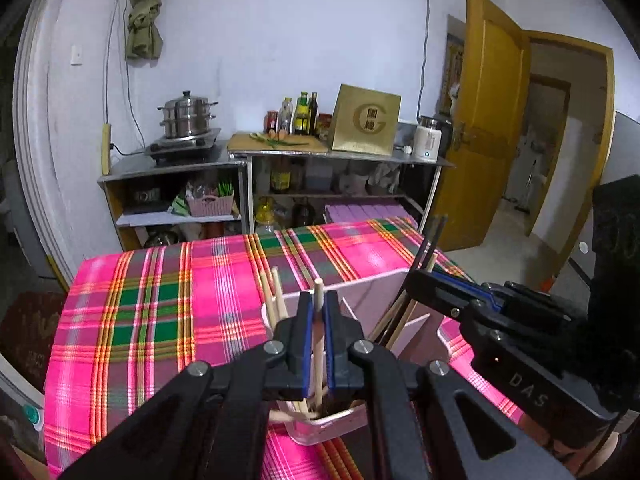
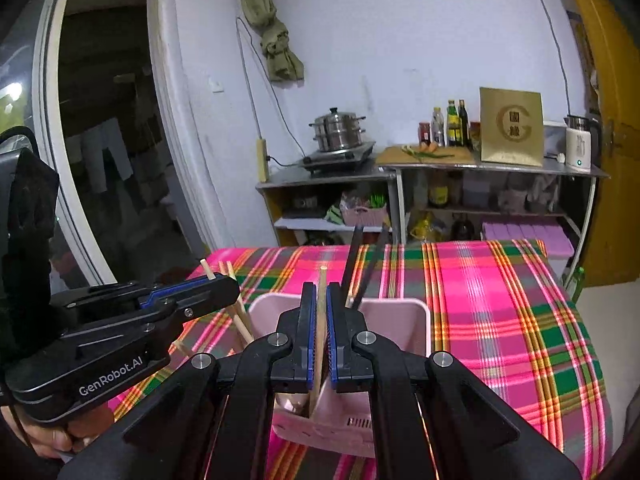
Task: Organize utensils
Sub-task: 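Lower the left tool's chopstick into the basket while the right tool inserts its own, then open both tools and withdraw them from the basket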
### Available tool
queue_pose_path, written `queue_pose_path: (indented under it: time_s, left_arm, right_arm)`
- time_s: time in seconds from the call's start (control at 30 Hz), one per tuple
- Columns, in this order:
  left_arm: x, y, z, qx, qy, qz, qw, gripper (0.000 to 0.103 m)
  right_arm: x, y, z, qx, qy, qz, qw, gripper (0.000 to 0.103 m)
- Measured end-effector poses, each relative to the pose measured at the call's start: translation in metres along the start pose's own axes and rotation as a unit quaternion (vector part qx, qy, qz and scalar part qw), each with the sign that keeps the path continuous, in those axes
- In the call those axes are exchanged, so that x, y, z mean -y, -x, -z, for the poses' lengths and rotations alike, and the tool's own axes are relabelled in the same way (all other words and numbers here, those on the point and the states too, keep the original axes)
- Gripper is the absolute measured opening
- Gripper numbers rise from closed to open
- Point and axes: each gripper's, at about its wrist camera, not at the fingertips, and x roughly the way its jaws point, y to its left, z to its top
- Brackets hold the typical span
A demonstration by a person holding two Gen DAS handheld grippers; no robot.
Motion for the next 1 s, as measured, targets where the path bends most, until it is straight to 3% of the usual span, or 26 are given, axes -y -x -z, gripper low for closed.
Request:
queue_pose_path:
  time_s: [0.3,0.4,0.73,0.8,0.87,1.0]
  left_arm:
    - [-0.004,0.000,0.007,-0.011,0.007,-0.002,0.9999,0.007]
    - [-0.006,0.004,0.009,-0.015,0.014,0.004,0.9998,0.025]
    - [-0.001,0.049,0.030,0.013,0.030,0.015,0.9994,0.034]
    - [0.002,0.063,0.039,0.024,0.029,0.014,0.9992,0.037]
    - [0.005,0.076,0.051,0.031,0.034,0.022,0.9987,0.046]
    - [0.013,0.090,0.082,0.025,0.037,0.027,0.9987,0.051]
  right_arm:
    - [0.002,-0.003,0.007,-0.024,0.001,0.001,1.000,0.005]
    - [0.003,0.006,0.008,-0.020,0.001,-0.002,1.000,0.023]
    - [0.004,0.060,0.020,0.005,-0.007,0.000,1.000,0.024]
    - [0.004,0.074,0.027,0.008,-0.005,0.006,1.000,0.025]
    - [0.005,0.088,0.038,0.008,-0.002,0.009,1.000,0.030]
    - [0.004,0.110,0.062,-0.002,0.001,0.012,1.000,0.030]
